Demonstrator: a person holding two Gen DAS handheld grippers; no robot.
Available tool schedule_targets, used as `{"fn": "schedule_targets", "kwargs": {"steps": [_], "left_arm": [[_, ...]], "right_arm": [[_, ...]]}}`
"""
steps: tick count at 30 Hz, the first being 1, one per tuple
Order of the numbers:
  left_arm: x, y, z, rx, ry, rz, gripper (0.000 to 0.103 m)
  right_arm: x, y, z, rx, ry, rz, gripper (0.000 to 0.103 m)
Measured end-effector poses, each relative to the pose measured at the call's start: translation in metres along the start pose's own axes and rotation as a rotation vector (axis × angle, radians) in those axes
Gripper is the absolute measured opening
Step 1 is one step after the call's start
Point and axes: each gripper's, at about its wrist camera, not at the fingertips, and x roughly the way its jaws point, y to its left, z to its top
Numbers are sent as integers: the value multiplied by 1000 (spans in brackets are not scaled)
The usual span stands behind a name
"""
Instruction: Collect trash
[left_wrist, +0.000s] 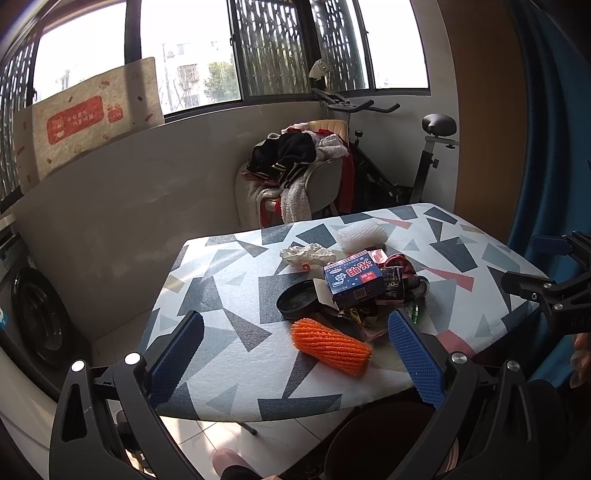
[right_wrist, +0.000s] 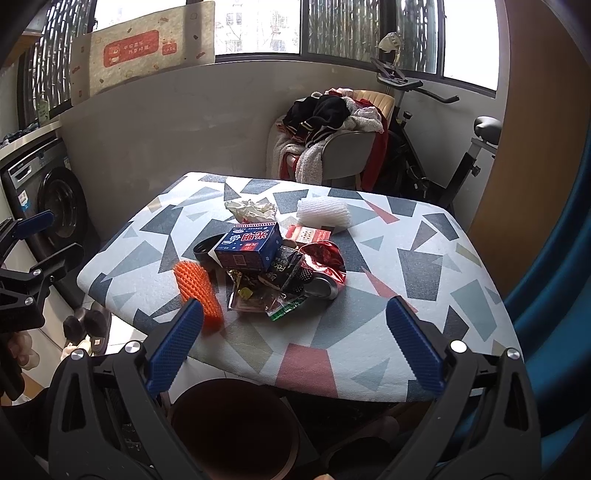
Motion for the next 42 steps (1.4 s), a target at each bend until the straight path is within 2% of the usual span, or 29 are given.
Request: {"fn": "schedule_targets", "kwargs": {"steps": [36,38,42], "left_arm": [[7,3,-3,-20,10,-7,98],[6,3,-4,-22,7,-20,98],[4,2,-7,-10,-52,-102,98]], "right_arm": [[5,0,-3,1,11,-4,97],[5,0,-4,3,10,-7,97],[7,-5,-7,34,-8,-4,97]]}}
